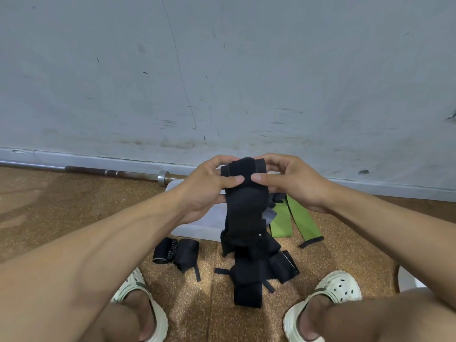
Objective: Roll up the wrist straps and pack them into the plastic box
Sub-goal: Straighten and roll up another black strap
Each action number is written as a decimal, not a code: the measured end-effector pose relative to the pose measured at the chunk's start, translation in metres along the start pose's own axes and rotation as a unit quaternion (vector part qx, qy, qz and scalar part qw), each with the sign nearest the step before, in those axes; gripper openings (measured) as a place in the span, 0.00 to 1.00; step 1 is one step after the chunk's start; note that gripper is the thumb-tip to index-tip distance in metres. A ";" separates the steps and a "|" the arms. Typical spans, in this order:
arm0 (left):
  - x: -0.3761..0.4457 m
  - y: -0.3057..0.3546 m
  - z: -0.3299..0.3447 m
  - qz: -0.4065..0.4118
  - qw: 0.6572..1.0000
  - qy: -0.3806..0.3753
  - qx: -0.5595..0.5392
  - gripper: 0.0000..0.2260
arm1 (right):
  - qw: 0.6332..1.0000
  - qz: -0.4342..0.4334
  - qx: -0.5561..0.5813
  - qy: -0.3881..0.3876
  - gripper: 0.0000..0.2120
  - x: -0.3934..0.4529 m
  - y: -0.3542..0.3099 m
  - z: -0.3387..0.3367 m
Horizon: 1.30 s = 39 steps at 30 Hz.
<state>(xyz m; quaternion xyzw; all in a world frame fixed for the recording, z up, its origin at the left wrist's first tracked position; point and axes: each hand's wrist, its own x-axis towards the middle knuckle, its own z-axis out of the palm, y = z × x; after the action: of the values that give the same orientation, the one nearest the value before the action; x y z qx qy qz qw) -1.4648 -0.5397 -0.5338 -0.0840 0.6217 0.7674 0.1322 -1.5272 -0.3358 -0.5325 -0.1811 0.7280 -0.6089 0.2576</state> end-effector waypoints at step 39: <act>-0.007 0.005 0.002 -0.074 0.995 -0.069 -0.007 0.19 | 0.990 -0.107 -0.008 0.087 0.20 0.000 0.002 0.008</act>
<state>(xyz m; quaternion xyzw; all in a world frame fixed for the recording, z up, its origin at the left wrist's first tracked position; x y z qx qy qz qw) -1.4597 -0.5396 -0.5266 -0.0775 0.5977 0.7641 0.2301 -1.5226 -0.3422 -0.5350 -0.2066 0.7292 -0.6403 0.1249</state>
